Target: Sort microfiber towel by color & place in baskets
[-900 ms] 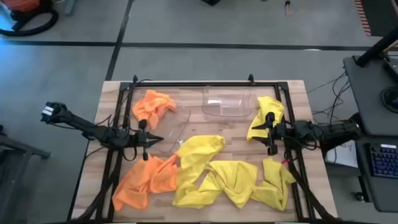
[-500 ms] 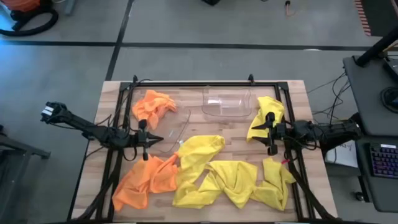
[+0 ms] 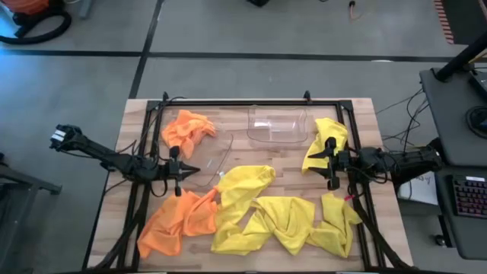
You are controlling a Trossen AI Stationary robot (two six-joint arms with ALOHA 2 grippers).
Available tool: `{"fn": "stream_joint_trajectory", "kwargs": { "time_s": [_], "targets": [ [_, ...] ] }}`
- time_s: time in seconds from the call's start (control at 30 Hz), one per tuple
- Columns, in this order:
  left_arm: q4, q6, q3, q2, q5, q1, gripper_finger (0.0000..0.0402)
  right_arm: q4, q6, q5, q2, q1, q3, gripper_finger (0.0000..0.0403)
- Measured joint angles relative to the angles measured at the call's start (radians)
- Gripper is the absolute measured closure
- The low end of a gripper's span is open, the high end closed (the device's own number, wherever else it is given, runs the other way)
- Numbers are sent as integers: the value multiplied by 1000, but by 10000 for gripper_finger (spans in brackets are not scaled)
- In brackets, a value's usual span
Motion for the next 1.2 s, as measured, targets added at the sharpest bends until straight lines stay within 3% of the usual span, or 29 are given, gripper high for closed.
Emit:
{"fn": "stream_joint_trajectory", "kwargs": {
  "time_s": [0.7, 0.8, 0.93, 1.03, 1.2],
  "targets": [
    [5, 28, 0, 0, -6, 0, 402, 0, 0, 0, 0, 0, 0, 213],
    [59, 61, 0, 0, -26, 1, 402, 0, 0, 0, 0, 0, 0, 213],
    [230, -62, 0, 0, -22, 1, 402, 10, 6, 0, 0, 0, 0, 213],
    [378, -180, 0, 0, -21, 1, 402, 44, 100, 21, 0, 0, 0, 213],
    [565, -220, 0, 0, -26, 1, 402, 98, 430, 121, 0, 0, 0, 213]
  ]
}}
